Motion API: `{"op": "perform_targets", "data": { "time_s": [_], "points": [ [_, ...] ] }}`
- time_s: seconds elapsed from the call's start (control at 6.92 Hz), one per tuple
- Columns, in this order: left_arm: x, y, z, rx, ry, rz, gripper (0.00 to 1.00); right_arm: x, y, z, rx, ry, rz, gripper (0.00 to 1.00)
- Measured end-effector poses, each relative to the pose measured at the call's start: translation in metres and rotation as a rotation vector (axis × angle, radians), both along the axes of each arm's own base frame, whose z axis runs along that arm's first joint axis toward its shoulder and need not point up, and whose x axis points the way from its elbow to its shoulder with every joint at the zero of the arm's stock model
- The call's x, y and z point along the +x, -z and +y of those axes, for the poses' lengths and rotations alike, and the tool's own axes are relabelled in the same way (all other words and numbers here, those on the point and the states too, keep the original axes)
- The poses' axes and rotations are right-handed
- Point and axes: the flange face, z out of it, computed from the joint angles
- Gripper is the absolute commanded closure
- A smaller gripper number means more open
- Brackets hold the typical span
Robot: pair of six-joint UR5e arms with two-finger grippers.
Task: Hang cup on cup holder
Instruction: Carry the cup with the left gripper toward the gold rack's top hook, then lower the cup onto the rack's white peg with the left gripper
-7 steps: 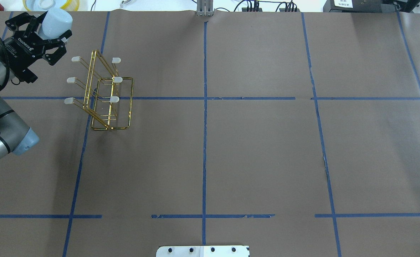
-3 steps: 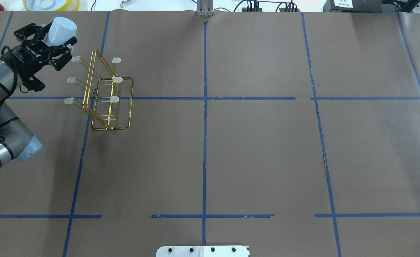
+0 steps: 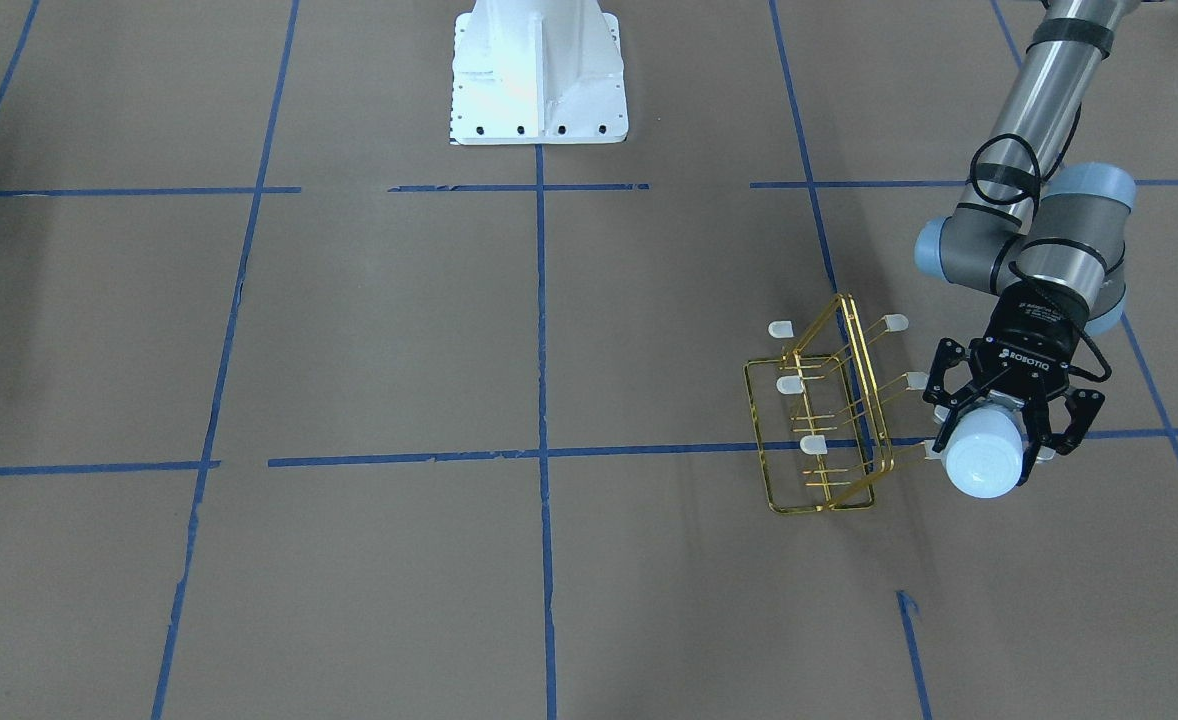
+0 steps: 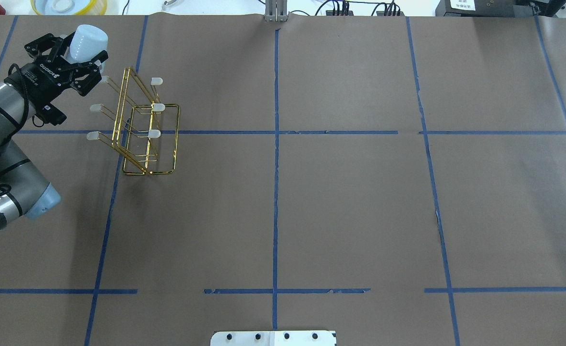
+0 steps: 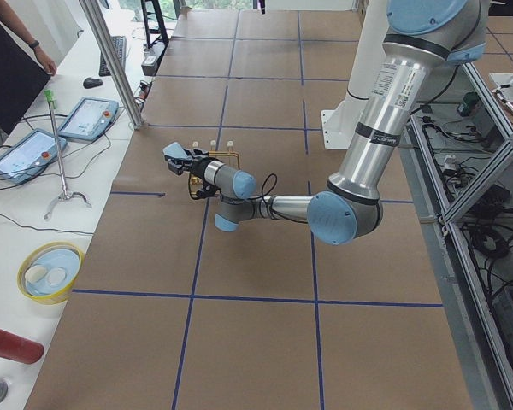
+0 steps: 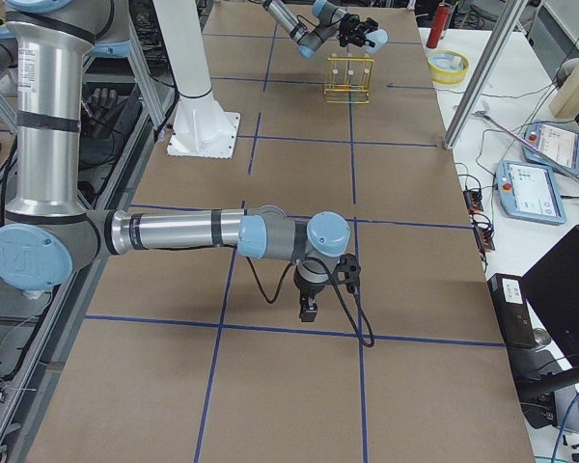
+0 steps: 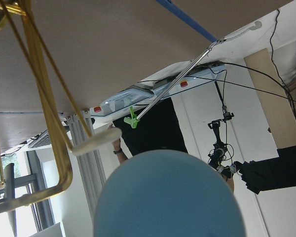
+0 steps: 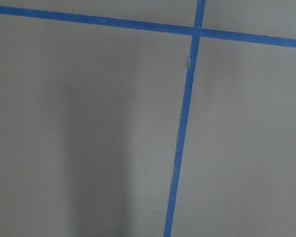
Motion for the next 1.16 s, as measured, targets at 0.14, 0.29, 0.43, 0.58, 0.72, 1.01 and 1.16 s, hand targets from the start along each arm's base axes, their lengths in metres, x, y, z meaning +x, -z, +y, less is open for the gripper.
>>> {"op": "perform_targets", "data": {
  "time_s": [0.14,0.29,0.43,0.58,0.72,1.01,1.16],
  "points": [
    [0.003,0.003,-0.003,-0.006,-0.001,-0.001,0.95,0.0,0.0,0.0,0.0,0.0,0.0,0.0],
    [0.005,0.006,-0.005,-0.011,-0.002,-0.003,0.95,0.0,0.0,0.0,0.0,0.0,0.0,0.0],
    [0.007,0.007,-0.006,-0.017,-0.003,-0.006,0.95,0.0,0.0,0.0,0.0,0.0,0.0,0.0],
    [0.01,0.007,-0.006,-0.02,-0.005,-0.008,0.95,0.0,0.0,0.0,0.0,0.0,0.0,0.0],
    [0.012,0.007,-0.005,-0.022,-0.006,-0.008,0.95,0.0,0.0,0.0,0.0,0.0,0.0,0.0],
    [0.019,0.008,-0.002,-0.025,-0.006,-0.006,0.95,0.0,0.0,0.0,0.0,0.0,0.0,0.0],
    [0.023,0.007,-0.001,-0.028,-0.009,-0.007,0.94,0.0,0.0,0.0,0.0,0.0,0.0,0.0]
  ]
}}
